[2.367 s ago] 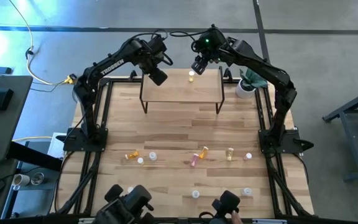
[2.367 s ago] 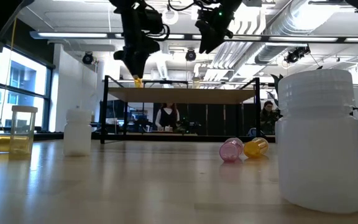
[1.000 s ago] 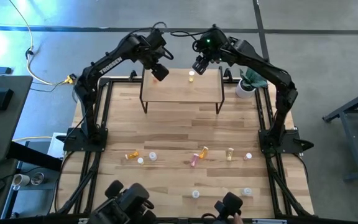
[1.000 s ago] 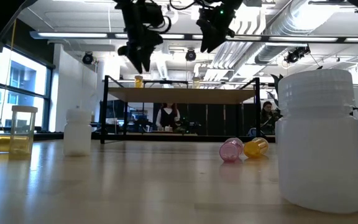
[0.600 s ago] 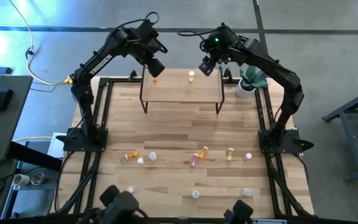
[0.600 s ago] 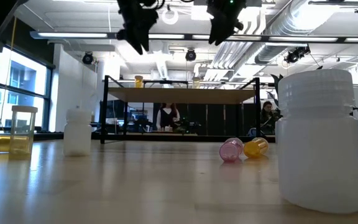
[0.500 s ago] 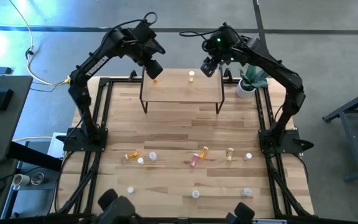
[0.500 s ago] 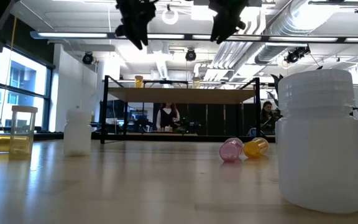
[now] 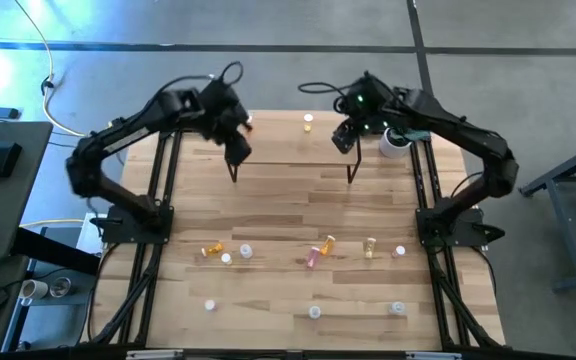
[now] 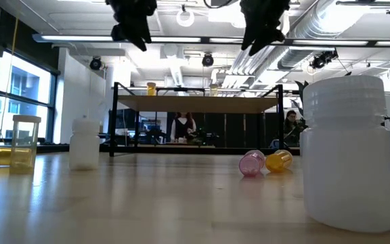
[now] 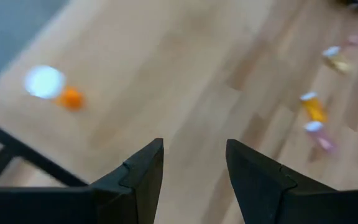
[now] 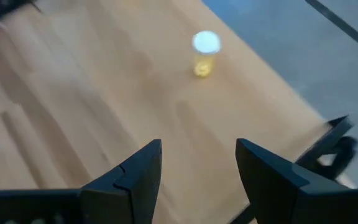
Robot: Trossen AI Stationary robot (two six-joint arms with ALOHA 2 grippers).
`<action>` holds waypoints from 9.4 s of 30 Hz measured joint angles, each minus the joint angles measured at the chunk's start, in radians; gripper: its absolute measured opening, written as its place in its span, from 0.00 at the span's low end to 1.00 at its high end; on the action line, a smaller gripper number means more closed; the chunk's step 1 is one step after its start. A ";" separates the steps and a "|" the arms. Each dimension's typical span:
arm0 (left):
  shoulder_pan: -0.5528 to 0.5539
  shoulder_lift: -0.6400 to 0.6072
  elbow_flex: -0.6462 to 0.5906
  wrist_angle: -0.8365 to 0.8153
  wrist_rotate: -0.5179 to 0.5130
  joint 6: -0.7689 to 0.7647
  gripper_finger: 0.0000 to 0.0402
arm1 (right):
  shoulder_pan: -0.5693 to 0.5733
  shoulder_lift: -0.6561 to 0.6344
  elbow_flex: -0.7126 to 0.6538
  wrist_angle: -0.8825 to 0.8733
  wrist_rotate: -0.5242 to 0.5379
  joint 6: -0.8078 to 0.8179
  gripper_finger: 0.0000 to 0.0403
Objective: Pick and place medicine bottles onto shelf by color
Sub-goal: Put the center white pill bottle on the shelf, then put the left pink pill bottle on the shelf
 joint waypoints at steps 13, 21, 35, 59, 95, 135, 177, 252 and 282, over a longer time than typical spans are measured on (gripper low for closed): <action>-0.293 -0.263 -0.280 0.132 -0.014 -0.200 0.40 | 0.242 -0.140 -0.168 0.057 0.106 0.270 0.49; -0.505 -0.293 -0.336 0.147 -0.026 -0.325 0.40 | 0.403 -0.140 -0.168 0.052 0.225 0.379 0.49; -0.711 -0.266 -0.413 0.201 -0.023 -0.421 0.42 | 0.539 -0.140 -0.167 0.050 0.262 0.460 0.49; -0.830 -0.117 -0.413 0.196 -0.024 -0.331 0.57 | 0.841 -0.066 -0.175 0.043 0.209 0.654 0.49; -0.855 -0.119 -0.412 0.175 -0.034 -0.347 0.57 | 1.024 0.305 -0.175 0.404 -0.030 -0.032 0.58; -0.855 -0.119 -0.412 0.139 -0.037 -0.410 0.57 | 1.059 0.533 -0.175 0.501 -0.096 -0.145 0.54; -0.726 -0.193 -0.411 0.141 -0.170 -0.184 0.57 | 0.711 0.142 -0.175 0.274 0.146 0.078 0.31; -0.309 -0.192 -0.412 0.481 -0.342 -0.132 0.57 | -0.184 0.197 -0.061 0.098 -0.028 -0.308 0.43; -0.312 -0.192 -0.412 0.361 -0.143 -0.158 0.57 | -0.186 0.141 -0.061 0.212 0.009 -0.315 0.48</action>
